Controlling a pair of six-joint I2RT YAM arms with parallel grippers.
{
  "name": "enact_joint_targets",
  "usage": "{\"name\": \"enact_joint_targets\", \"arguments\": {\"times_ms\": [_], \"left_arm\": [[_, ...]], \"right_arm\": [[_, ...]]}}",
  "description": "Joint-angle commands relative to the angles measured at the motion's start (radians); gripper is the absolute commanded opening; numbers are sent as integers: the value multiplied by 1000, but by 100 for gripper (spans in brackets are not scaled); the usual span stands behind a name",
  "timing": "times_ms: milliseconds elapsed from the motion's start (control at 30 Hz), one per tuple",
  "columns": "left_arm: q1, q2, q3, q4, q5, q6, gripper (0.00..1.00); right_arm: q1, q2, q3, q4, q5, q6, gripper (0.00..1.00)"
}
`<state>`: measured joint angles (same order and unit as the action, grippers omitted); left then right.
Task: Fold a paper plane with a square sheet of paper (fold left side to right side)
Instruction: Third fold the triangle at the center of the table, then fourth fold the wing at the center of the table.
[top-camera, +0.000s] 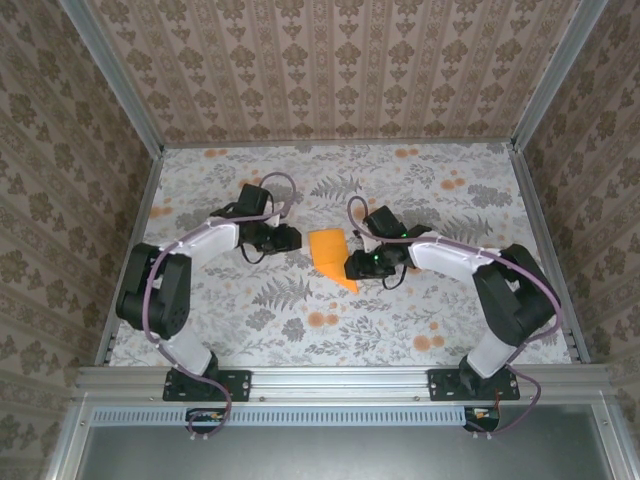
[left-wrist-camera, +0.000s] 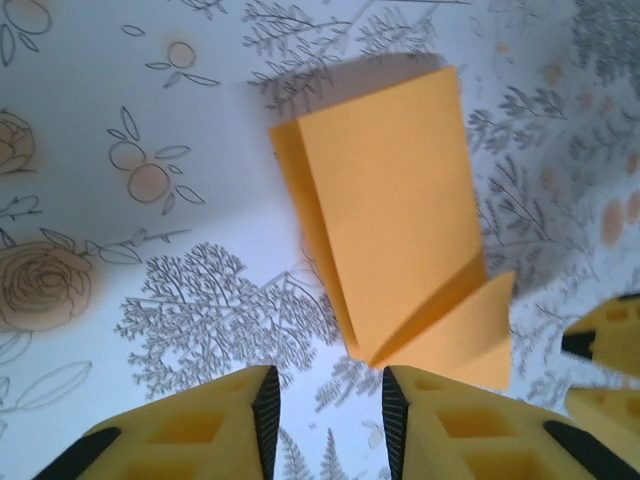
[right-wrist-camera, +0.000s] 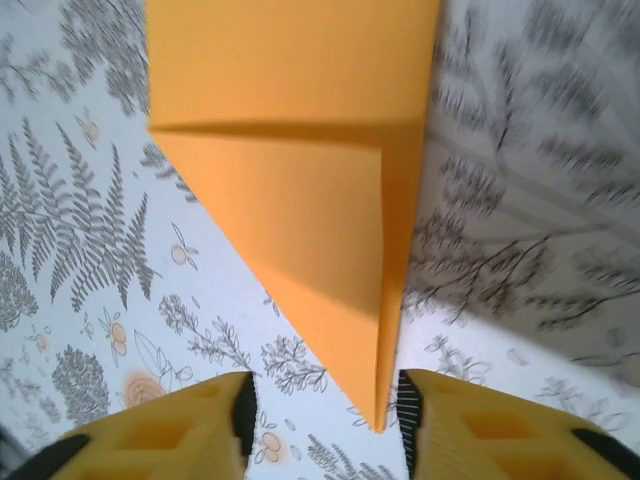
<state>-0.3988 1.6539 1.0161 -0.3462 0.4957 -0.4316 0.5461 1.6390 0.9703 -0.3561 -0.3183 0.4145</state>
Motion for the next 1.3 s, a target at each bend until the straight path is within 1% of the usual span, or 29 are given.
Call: {"name": "enact_joint_targets", "arguments": {"times_ms": [0, 100, 233, 267, 300, 467, 633, 667, 733, 800, 1067, 1167, 1267], "left_arm": [[-10, -17, -80, 52, 44, -114, 41], [-34, -12, -135, 162, 89, -211, 47], [-51, 21, -151, 241, 105, -273, 51], [-79, 33, -151, 252, 108, -282, 51], [-88, 43, -146, 258, 109, -290, 51], [-110, 88, -134, 279, 110, -313, 52], [-125, 130, -103, 276, 116, -318, 51], [-129, 135, -98, 279, 119, -319, 50], [-135, 144, -89, 281, 124, -319, 42], [-137, 147, -81, 280, 123, -320, 36], [-138, 123, -67, 255, 105, -311, 28], [-139, 107, -58, 246, 106, -312, 25], [-142, 98, -40, 239, 110, -312, 23]], "right_arm": [[-8, -19, 9, 33, 101, -95, 53], [-9, 25, 32, 72, 72, -133, 58], [-12, 76, 60, 99, 49, -151, 60], [-12, 78, 61, 104, 45, -151, 61], [-12, 78, 61, 108, 46, -149, 61], [-12, 53, 35, 117, 55, -149, 64], [-12, 39, 23, 103, 54, -148, 64], [-12, 36, 21, 102, 53, -148, 64], [-12, 27, 17, 97, 56, -150, 64], [-12, 18, 10, 94, 59, -151, 64], [-7, -54, -56, 112, 98, -170, 65], [21, -98, -86, 126, 128, -195, 65], [81, -125, -100, 138, 172, -222, 64]]}}
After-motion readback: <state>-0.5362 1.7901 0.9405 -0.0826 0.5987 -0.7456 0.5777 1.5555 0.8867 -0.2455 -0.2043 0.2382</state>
